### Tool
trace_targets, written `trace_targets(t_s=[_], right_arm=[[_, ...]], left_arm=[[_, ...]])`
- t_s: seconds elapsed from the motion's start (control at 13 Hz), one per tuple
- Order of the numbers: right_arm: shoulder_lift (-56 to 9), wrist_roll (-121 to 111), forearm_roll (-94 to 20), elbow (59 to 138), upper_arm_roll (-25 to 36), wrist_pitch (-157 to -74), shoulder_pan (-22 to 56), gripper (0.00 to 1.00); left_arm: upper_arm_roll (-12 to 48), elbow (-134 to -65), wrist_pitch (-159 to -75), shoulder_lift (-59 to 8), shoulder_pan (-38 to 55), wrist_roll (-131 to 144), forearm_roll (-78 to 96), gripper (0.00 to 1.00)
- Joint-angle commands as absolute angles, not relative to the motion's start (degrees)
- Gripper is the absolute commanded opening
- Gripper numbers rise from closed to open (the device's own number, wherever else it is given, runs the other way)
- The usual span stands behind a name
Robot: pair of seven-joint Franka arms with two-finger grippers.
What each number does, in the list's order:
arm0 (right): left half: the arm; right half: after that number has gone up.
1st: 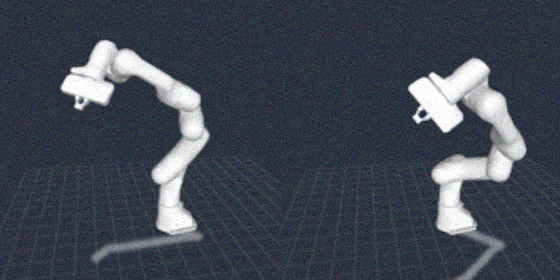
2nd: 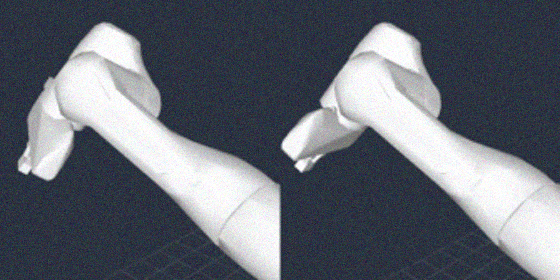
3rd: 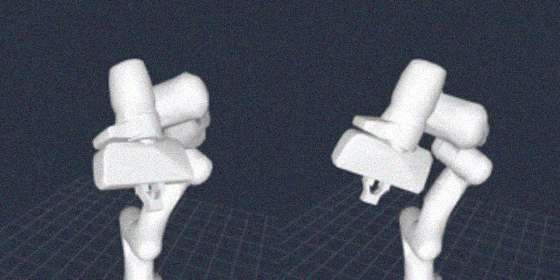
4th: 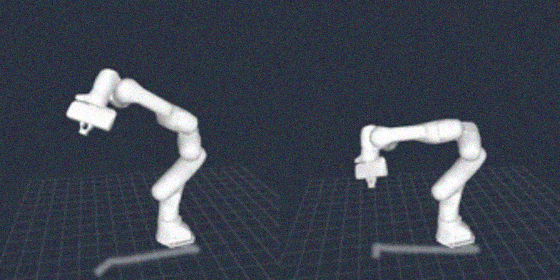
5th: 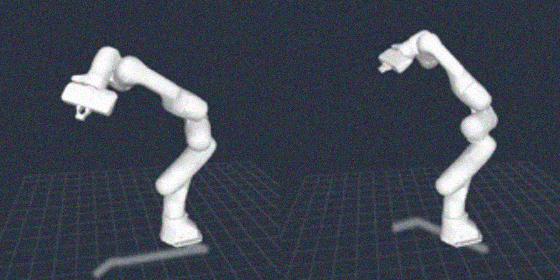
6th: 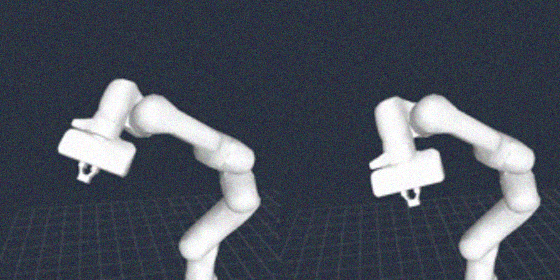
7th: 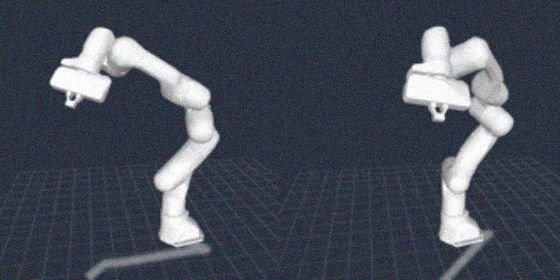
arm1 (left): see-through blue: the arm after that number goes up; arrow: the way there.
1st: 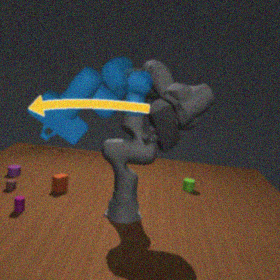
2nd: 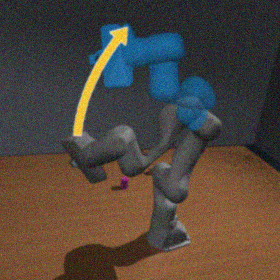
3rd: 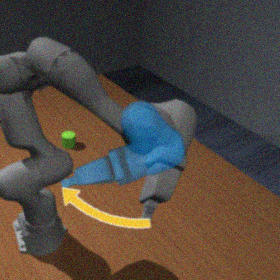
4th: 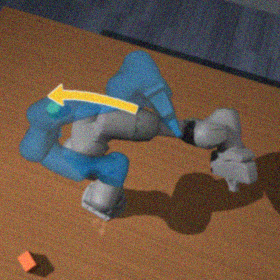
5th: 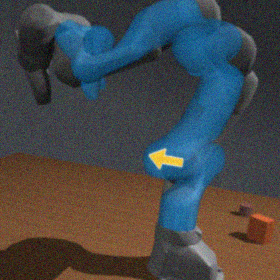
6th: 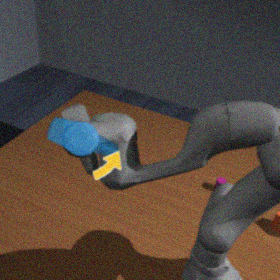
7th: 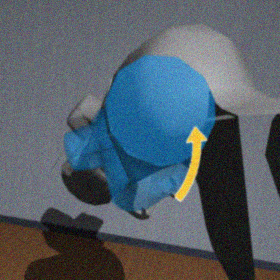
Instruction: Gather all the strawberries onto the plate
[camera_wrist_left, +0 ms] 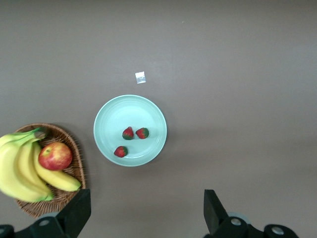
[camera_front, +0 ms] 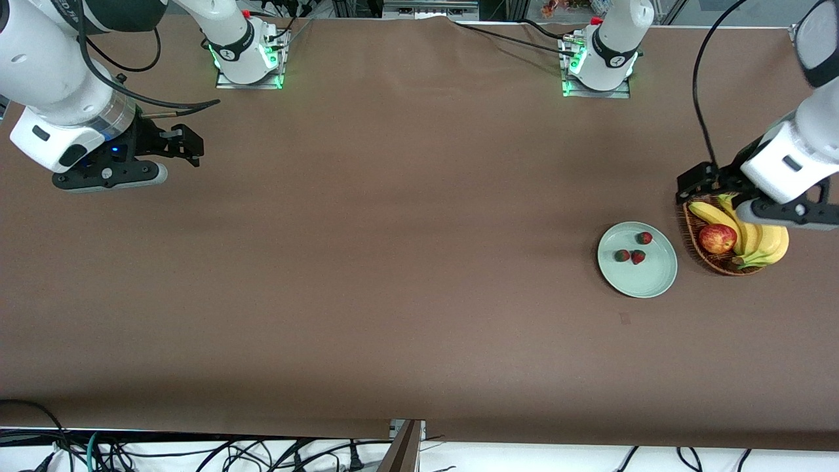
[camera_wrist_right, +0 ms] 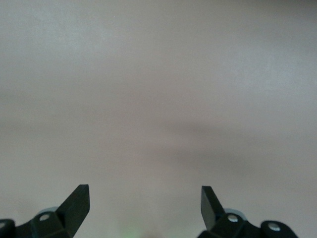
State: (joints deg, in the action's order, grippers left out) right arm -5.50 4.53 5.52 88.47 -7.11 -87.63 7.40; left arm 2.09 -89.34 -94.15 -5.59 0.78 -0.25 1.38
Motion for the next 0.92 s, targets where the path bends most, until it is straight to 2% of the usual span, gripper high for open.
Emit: trace_targets(t_s=[0.0, 0.31, 0.84], right_arm=[[-5.6, 5.1, 5.7, 87.2, -8.7, -86.4, 5.7, 0.99], [-5.2, 5.1, 5.8, 87.2, -8.8, -86.7, 6.3, 1.0], [-5.5, 5.1, 5.8, 87.3, -8.5, -87.2, 6.2, 0.99]], left_arm=[[1.3, -88.1, -91.7, -5.1, 1.1, 0.2, 1.8, 1.0], [1.2, -86.1, -89.9, -7.5, -0.2, 0.0, 2.1, 1.0], [1.3, -85.6, -89.8, -7.6, 0.1, 0.1, 1.8, 1.0]])
